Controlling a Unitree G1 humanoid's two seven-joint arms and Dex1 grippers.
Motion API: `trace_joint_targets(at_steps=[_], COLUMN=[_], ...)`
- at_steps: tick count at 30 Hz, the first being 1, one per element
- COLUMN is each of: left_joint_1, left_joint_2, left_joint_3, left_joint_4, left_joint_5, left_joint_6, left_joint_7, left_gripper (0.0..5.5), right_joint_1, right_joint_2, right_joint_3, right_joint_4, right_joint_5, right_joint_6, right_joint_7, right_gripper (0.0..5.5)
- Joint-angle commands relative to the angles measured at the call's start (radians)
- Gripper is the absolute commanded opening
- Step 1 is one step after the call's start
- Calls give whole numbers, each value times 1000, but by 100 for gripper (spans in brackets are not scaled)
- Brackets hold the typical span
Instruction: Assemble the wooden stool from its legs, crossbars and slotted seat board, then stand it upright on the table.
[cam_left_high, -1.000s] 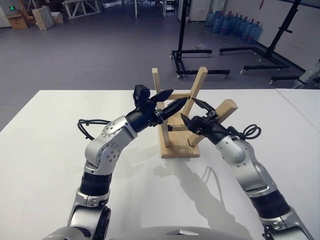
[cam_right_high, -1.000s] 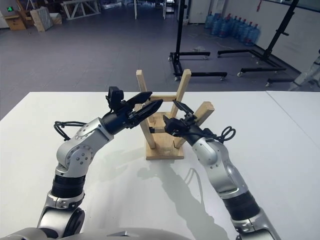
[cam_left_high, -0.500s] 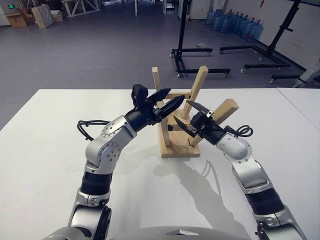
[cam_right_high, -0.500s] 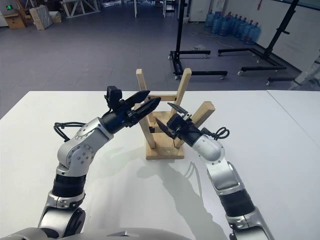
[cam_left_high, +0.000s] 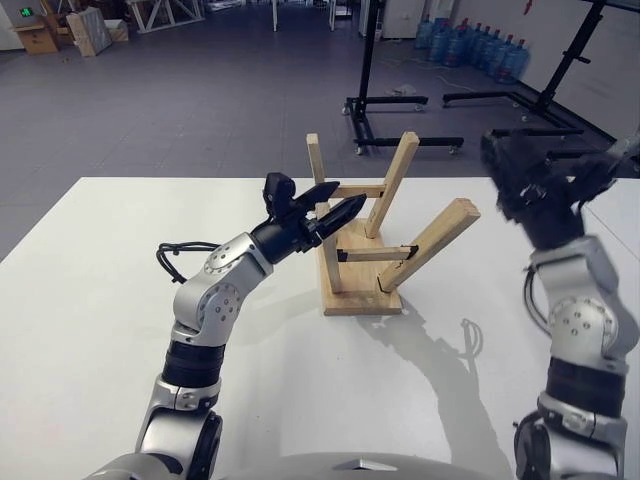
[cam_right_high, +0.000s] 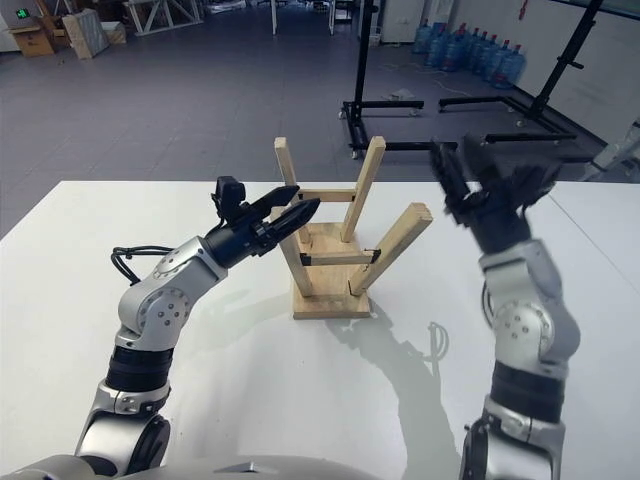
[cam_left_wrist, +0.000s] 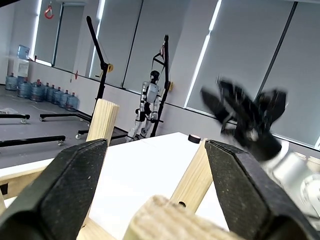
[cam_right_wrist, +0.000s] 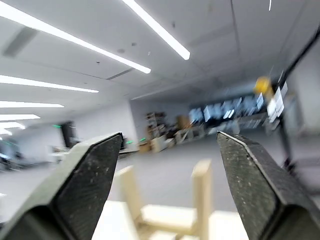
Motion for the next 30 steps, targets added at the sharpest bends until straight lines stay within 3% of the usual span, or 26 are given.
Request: trace_joint_targets(at_steps=[1, 9, 18, 30], left_joint_1=[-2, -32, -56, -84], left_joint_2=[1, -2, -1, -48], left_joint_3=[-10, -24, -33, -88], left_joint_4=[12, 31, 23, 42], left_joint_5=[16, 36, 52, 90], left_joint_6=[-7, -15, -21, -26], left_joint_7=[-7, -25, -33, -38], left_gripper=[356, 356, 356, 356], right_joint_1=[77, 78, 31, 3], right_joint_2=[53, 69, 152, 205], right_joint_3=[41, 130, 290, 347], right_joint_4=[-59, -81, -103, -120], right_joint_5=[90, -78, -566, -584], right_joint_6=[68, -18, -244, -215], right_joint_7=[-10, -4, -236, -263], right_gripper=[348, 348, 348, 348])
